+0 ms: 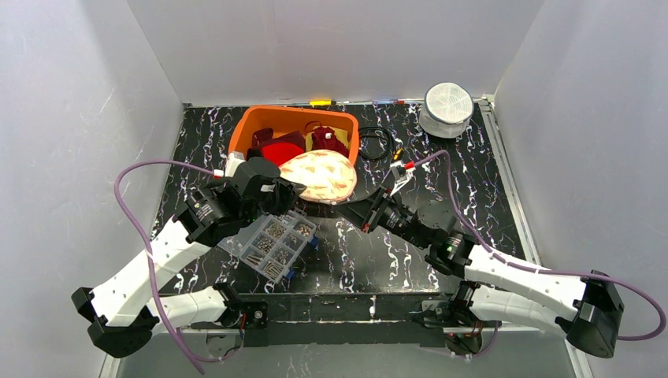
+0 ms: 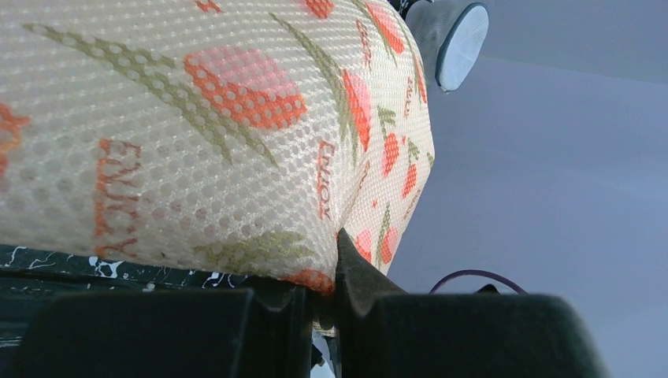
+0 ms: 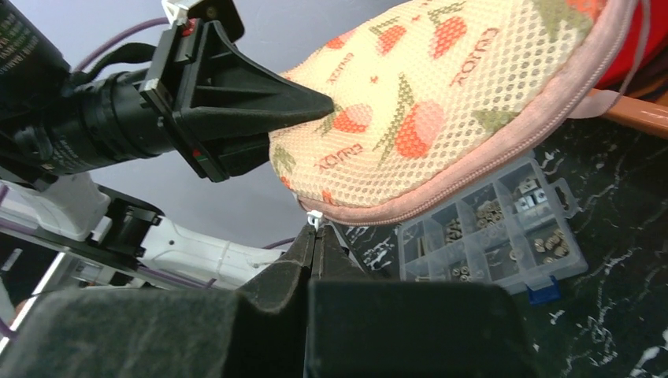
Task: Unzip the laundry bag and remove the bra
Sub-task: Unzip the laundry bag at the center of the board.
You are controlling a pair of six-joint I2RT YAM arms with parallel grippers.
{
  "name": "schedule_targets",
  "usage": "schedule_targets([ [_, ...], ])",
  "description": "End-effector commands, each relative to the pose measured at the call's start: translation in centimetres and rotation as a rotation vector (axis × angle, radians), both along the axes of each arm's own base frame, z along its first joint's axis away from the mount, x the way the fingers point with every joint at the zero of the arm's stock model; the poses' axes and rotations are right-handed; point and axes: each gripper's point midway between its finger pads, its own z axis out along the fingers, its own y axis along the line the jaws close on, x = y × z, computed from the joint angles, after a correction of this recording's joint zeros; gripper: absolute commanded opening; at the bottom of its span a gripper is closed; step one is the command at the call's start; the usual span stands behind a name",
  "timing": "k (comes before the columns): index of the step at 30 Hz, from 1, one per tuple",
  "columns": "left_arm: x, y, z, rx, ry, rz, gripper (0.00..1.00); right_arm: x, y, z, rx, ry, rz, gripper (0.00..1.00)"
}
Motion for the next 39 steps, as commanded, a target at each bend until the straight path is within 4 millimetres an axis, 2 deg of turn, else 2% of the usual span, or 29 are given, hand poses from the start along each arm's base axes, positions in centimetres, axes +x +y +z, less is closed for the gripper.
schedule_targets([
  [1,0.1,1.4,1.0,0.0,-0.057,0.033,0.0,0.3,-1.2,0.1,-0.112,-0.04,-0.048,0.01],
  [8,-0.1,0.3,0.5,0.033,-0.081,-0.055,0.0,1.2,-4.0,-2.2,-0.341,-0.045,-0.138,0.01],
  [14,-0.3,-1.9,0.8,0.134,-0.18,-0.277,0.0,0.9,-7.1,-3.5,-0.506,-0.095,-0.175,0.01],
  [18,-1.0,-3.7,1.1,0.213,-0.285,-0.485,0.0,-0.6,-8.0,-4.0,-0.588,-0.159,-0.094,0.01],
  [22,-1.7,-5.8,0.6,0.258,-0.382,-0.695,0.0,-2.6,-8.7,-5.5,-0.663,-0.186,0.026,0.01],
  [26,-2.5,-8.2,-0.9,0.295,-0.412,-0.939,0.0,-4.3,-9.8,-6.6,-0.68,-0.189,0.091,0.01],
  [30,-2.9,-10.2,-3.4,0.328,-0.414,-1.149,0.0,-5.4,-10.6,-7.3,-0.655,-0.182,0.11,0.01],
  [32,-2.7,-10.8,-5.3,0.338,-0.376,-1.207,0.05,-5.6,-10.8,-8.4,-0.658,-0.159,0.11,0.01],
  [35,-2.0,-11.2,-7.9,0.35,-0.309,-1.197,0.14,-5.7,-10.9,-10.1,-0.672,-0.12,0.111,0.01],
  [39,-1.3,-11.4,-9.8,0.319,-0.269,-1.117,0.45,-5.3,-10.8,-12.5,-0.685,-0.069,0.09,0.01],
])
